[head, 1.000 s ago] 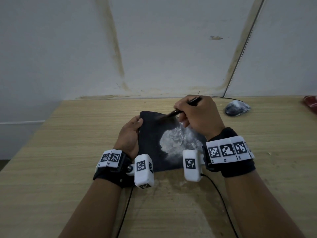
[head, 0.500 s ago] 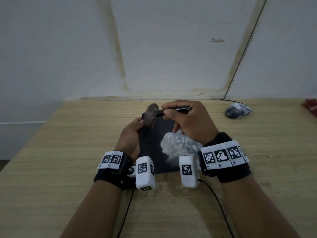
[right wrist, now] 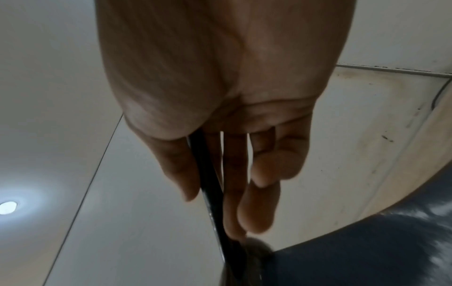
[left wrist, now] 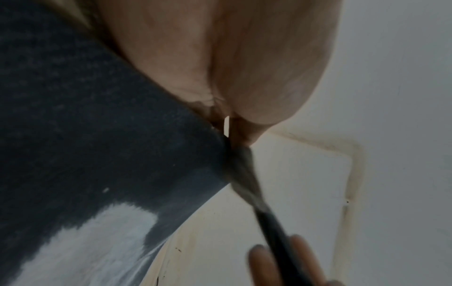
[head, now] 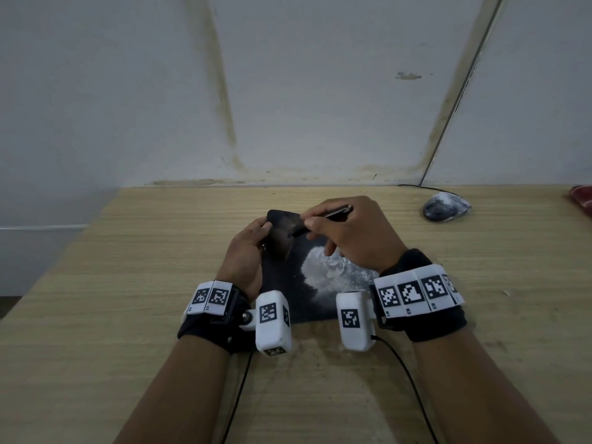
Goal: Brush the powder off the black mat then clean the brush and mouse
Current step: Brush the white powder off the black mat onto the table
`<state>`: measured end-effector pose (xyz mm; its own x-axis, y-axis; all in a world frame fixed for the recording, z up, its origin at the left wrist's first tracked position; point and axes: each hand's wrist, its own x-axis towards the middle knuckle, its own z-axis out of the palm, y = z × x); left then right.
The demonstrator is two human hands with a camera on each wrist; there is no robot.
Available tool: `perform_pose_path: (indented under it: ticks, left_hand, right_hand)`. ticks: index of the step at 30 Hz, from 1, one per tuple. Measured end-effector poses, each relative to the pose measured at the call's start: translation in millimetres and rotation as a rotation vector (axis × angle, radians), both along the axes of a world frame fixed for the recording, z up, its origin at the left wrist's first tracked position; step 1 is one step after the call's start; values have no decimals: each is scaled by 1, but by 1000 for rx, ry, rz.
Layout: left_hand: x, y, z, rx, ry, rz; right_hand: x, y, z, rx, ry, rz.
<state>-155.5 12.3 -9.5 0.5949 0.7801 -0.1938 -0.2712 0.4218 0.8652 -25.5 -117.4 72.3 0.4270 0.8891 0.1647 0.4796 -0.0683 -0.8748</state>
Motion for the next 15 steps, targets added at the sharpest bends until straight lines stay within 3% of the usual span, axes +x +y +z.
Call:
perform_pose_path:
  ticks: [2,5,8,12,15]
  left_hand:
    - [0,2,0,12,-2,-8]
    - [-2,3,-1,22,-10,-8]
    - [-3,1,0,21,-21,-19]
    - [-1,1,-2,17,-27,-10]
    - [-1,1,-3,14,-21,-14]
  right_hand:
    - [2,1,-2,-53,-25,-49]
    - [5,2,-1,28,3,-123]
    - [3,0,2,104,83,-59]
    - [1,4,-5,-115,-62,72]
    - [6,4,-6,-149,-95,-3]
